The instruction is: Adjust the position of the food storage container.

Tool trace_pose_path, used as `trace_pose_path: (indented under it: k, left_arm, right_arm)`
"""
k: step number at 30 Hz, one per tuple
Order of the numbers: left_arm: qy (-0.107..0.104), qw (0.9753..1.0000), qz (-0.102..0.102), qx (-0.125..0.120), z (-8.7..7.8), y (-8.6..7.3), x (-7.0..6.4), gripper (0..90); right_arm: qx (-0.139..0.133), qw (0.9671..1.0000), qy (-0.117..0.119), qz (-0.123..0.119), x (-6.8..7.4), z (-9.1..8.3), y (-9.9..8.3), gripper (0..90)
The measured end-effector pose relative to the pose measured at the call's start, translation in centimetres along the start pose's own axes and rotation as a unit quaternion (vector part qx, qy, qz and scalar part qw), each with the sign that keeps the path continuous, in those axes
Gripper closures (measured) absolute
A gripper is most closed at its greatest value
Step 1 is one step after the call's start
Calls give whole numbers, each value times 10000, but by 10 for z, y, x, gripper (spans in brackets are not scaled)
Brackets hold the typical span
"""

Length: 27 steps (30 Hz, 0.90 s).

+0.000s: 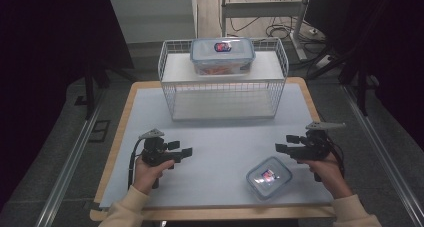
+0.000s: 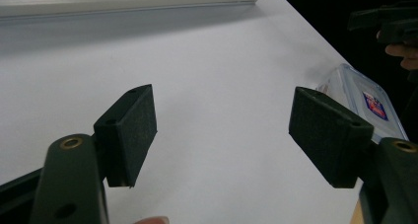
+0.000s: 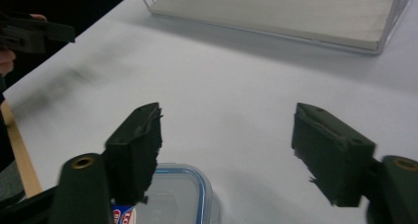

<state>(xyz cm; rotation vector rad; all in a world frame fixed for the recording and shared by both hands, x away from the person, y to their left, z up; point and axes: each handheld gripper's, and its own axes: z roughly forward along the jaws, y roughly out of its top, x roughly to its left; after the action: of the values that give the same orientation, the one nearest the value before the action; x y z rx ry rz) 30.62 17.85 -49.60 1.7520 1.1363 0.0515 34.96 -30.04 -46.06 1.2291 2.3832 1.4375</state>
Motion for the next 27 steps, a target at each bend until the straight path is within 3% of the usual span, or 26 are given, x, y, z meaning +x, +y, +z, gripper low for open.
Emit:
trace_pose_path:
  k: [10, 17, 27]
  left_arm:
    - [40, 9999, 49, 113, 5, -4, 0, 260]
    - [74, 9999, 23, 110, 4, -5, 2, 260]
    - [78, 9998, -8, 186, 8, -7, 3, 261]
  right_arm:
    - [22, 9999, 22, -109, 5, -5, -4, 405]
    - [-47, 9999, 57, -120, 5, -14, -8, 566]
    - [111, 9998, -55, -178, 1, -21, -16, 809]
